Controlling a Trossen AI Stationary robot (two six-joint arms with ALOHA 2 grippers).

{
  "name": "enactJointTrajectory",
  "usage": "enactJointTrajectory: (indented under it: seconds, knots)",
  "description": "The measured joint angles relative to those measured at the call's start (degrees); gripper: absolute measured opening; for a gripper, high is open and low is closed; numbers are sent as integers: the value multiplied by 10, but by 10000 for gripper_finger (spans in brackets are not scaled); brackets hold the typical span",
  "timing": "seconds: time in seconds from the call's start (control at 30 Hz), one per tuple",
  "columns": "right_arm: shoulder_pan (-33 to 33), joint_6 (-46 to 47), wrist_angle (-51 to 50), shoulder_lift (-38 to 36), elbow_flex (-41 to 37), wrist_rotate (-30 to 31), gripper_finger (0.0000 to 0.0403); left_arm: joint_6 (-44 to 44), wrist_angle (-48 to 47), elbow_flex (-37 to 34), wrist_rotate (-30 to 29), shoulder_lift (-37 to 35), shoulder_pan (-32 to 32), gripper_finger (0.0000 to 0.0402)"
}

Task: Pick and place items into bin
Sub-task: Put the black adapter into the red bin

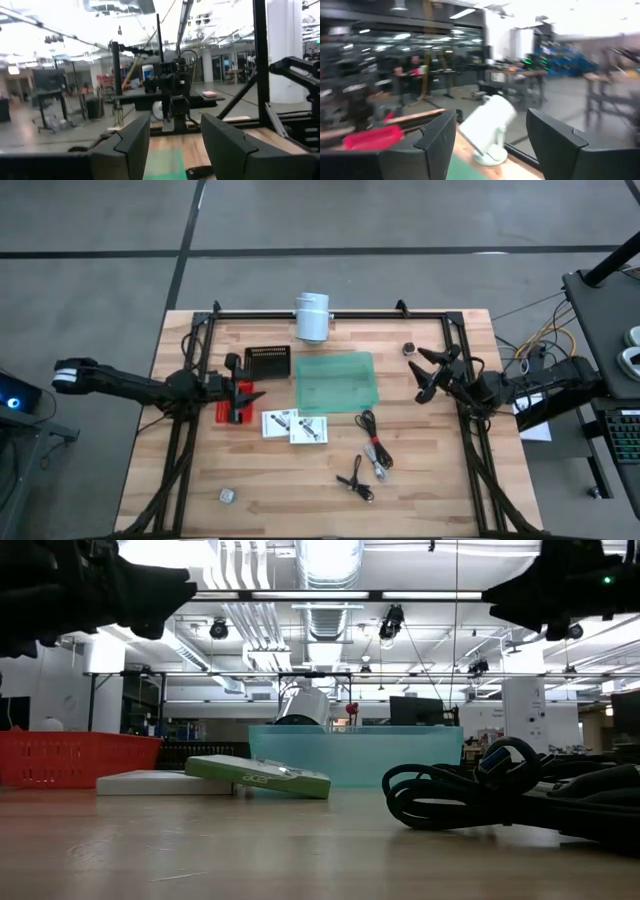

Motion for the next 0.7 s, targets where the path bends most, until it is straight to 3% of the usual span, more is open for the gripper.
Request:
enactJointTrajectory:
  seconds: [0.23,0.43,0.57,0.7]
  knots:
    - [-3,17,-2,81,51,159,257,3,24,0,0,16,0,162]
    - [-22,57,-28,161,109,174,273,7,25,0,0,14,0,162]
    - [-45,115,-141,206,166,176,284,6,25,0,0,16,0,162]
    - [-79,227,-356,233,245,156,292,6,24,0,0,19,0,162]
